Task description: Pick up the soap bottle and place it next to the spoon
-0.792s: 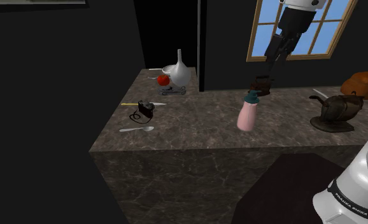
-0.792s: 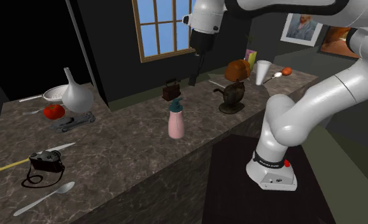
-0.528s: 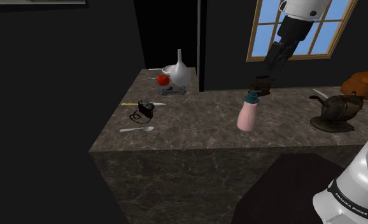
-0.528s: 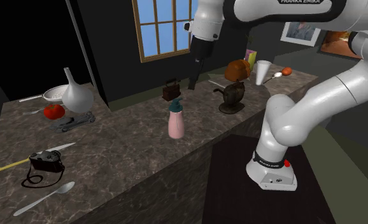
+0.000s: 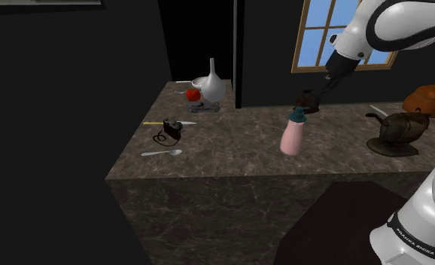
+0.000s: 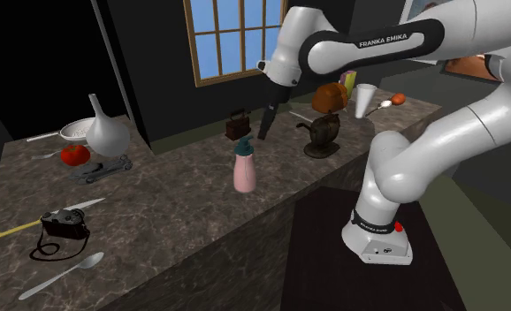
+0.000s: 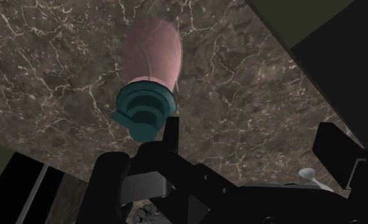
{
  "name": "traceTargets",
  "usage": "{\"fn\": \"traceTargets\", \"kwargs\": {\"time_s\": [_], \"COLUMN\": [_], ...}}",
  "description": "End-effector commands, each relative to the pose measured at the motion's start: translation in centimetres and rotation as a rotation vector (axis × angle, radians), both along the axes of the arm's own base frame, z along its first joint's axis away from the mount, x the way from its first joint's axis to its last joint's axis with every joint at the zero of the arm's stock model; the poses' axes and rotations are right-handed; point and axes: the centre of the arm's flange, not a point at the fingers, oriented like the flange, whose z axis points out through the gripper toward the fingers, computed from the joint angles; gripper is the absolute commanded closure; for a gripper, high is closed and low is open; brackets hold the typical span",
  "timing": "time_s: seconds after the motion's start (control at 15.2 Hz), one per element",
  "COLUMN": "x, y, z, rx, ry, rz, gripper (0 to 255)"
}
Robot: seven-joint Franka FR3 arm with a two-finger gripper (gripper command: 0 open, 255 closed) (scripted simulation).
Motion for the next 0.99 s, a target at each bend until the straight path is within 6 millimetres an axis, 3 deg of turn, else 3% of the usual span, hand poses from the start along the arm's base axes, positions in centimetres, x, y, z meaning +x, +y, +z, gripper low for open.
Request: {"fn": "traceTargets", "kwargs": {"time_s": [0.0,0.59,0.92], "x": [-0.1,2.2,3.3], "y": [-1.8,-8.6,-8.3], "z": [-2.4,-12.0,-14.4], "rx": [0.003,0.018,0.018], "ry": [-0.03,-0.145,-0.145], "rz": [0.009,0.045,0.045], "gripper": [0,0,0]}}
